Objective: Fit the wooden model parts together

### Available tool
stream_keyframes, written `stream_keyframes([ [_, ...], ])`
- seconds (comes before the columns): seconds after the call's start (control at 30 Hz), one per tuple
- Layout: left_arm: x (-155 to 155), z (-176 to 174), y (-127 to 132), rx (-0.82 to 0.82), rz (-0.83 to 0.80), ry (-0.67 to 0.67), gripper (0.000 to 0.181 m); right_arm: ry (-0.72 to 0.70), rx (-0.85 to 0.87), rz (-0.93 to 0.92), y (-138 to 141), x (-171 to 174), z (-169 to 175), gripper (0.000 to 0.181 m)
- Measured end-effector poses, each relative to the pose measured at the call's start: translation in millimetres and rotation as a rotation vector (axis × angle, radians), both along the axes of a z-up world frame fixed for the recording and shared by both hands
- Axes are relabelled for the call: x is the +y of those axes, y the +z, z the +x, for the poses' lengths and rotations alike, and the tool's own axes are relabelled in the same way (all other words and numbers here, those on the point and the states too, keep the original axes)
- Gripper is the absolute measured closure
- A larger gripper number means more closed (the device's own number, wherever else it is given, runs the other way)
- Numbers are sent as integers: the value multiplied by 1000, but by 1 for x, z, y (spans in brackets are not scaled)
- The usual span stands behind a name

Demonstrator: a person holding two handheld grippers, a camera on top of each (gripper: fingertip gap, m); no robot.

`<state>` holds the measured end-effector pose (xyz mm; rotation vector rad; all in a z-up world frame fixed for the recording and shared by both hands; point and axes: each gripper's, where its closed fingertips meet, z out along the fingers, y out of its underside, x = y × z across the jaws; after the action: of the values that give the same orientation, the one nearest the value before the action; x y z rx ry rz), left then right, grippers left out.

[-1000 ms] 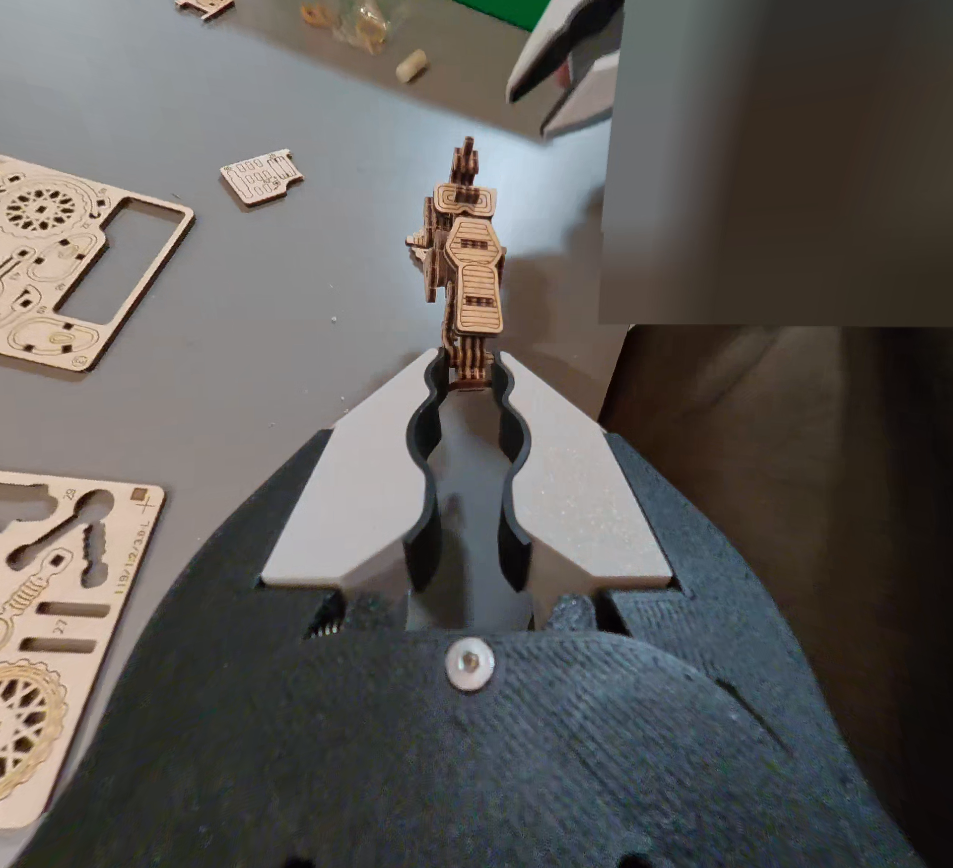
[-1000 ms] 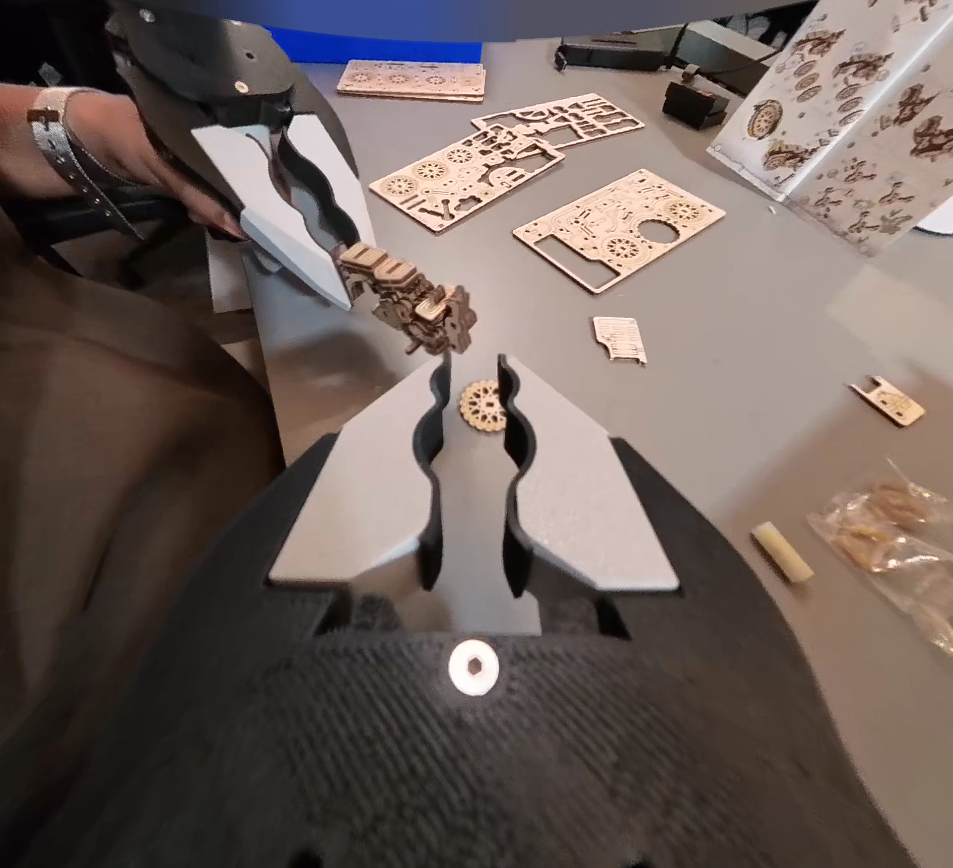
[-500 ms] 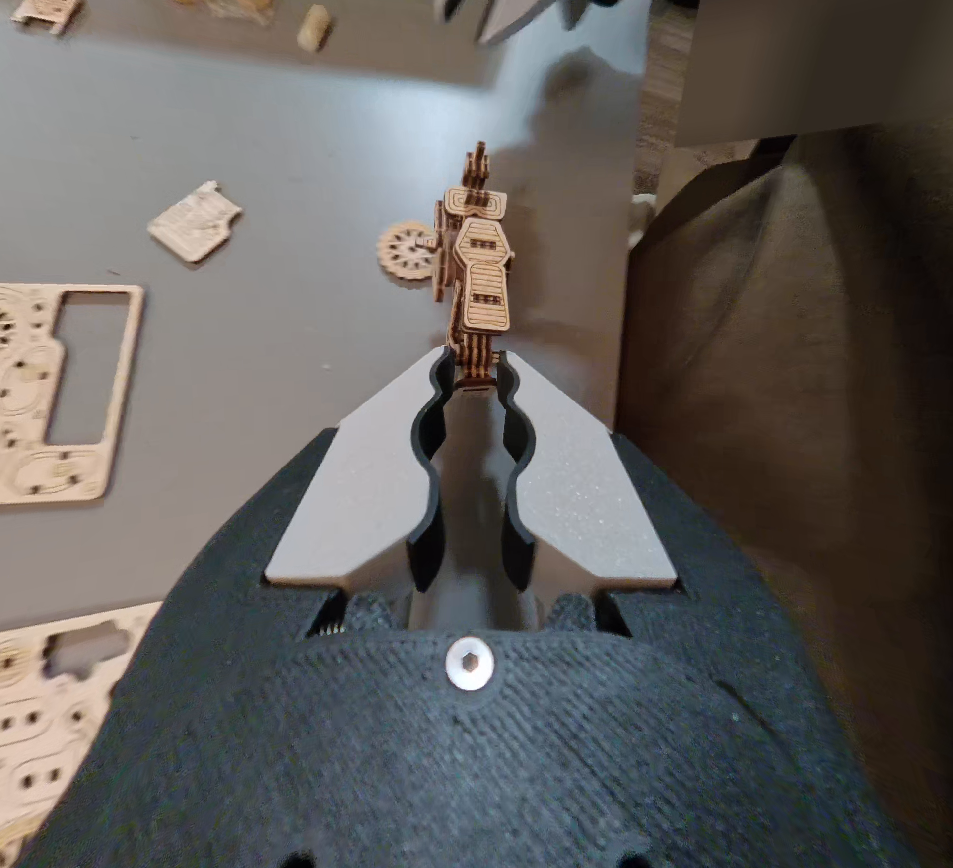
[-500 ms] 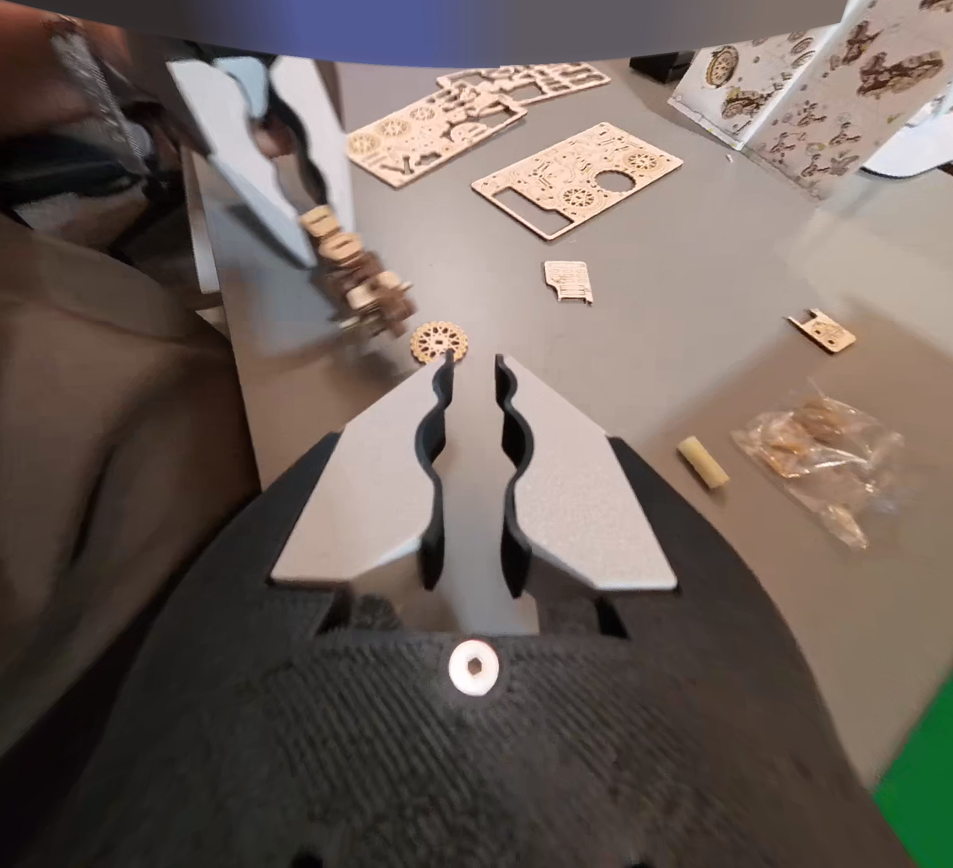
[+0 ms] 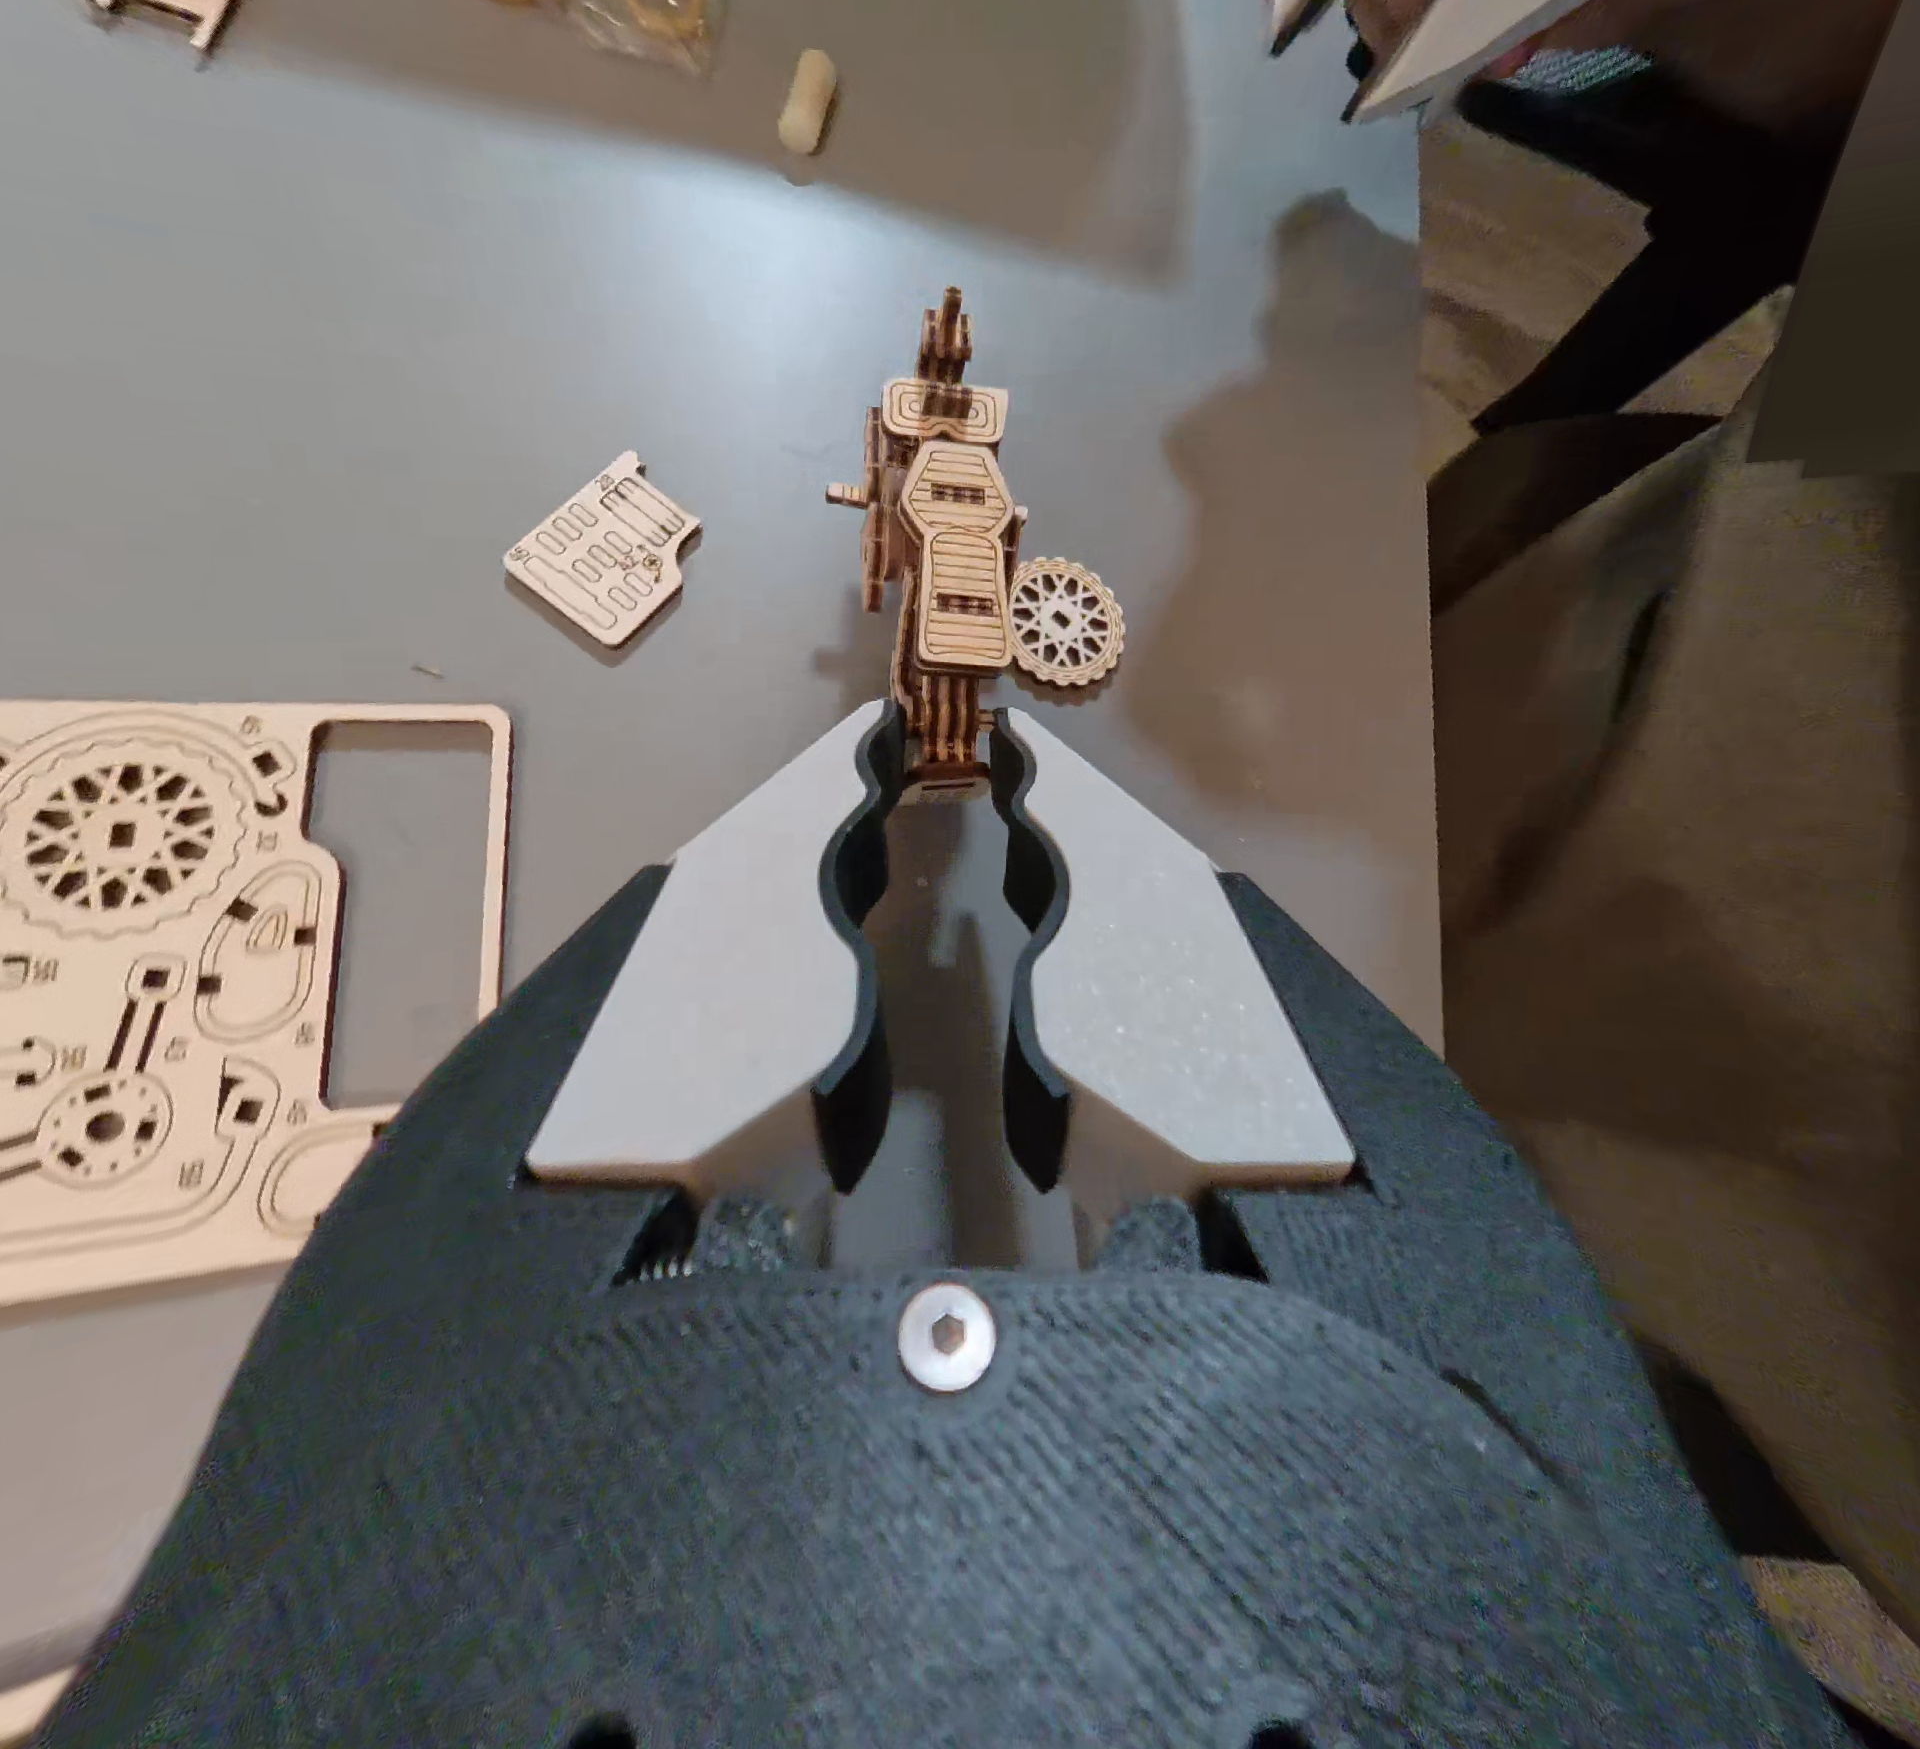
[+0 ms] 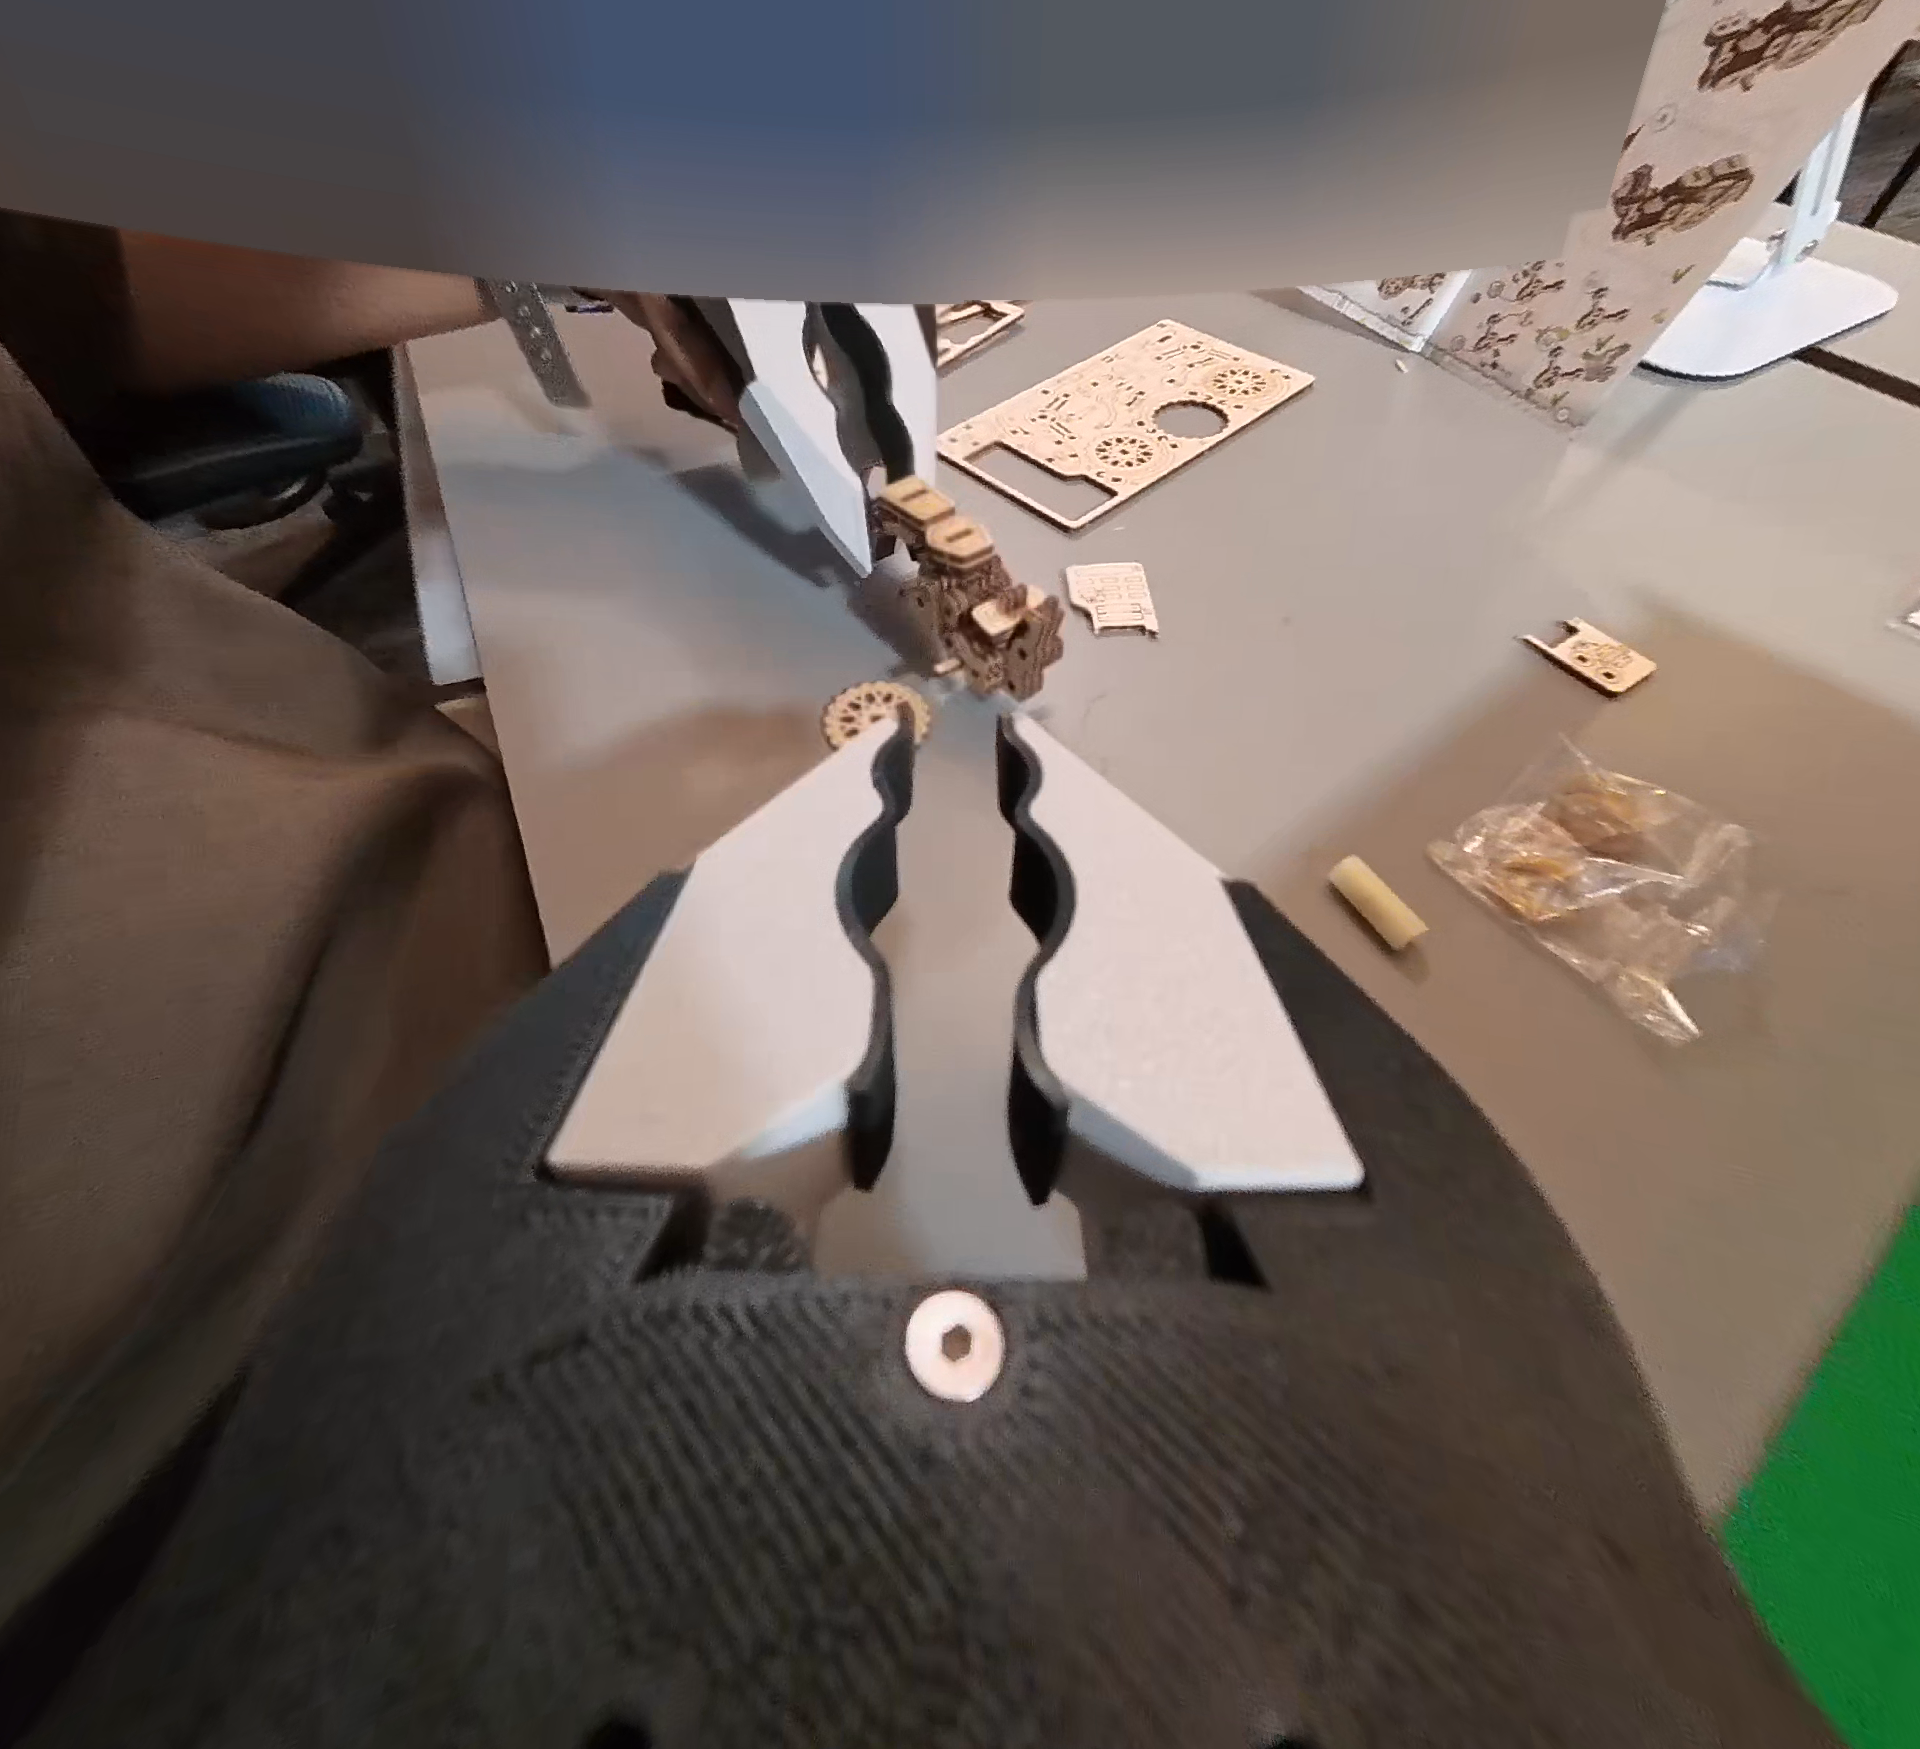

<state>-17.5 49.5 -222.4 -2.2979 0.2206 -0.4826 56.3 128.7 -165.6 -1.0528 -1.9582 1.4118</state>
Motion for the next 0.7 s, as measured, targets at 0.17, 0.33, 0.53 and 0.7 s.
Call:
stream_keyframes([
  [0.17, 5, 2, -8, 11, -32, -19, 167, -33, 9, 43, 0, 11, 3, 168],
  [0.33, 4, -3, -11, 2, -35, 6, 167, -29, 9, 31, 0, 12, 4, 168],
  [0.53, 3, -3, -12, -10, -32, 3, 167, -25, 9, 24, 1, 11, 4, 168],
  [0.7, 5, -2, -13, -7, -35, -8, 167, -27, 9, 14, 2, 12, 4, 169],
])
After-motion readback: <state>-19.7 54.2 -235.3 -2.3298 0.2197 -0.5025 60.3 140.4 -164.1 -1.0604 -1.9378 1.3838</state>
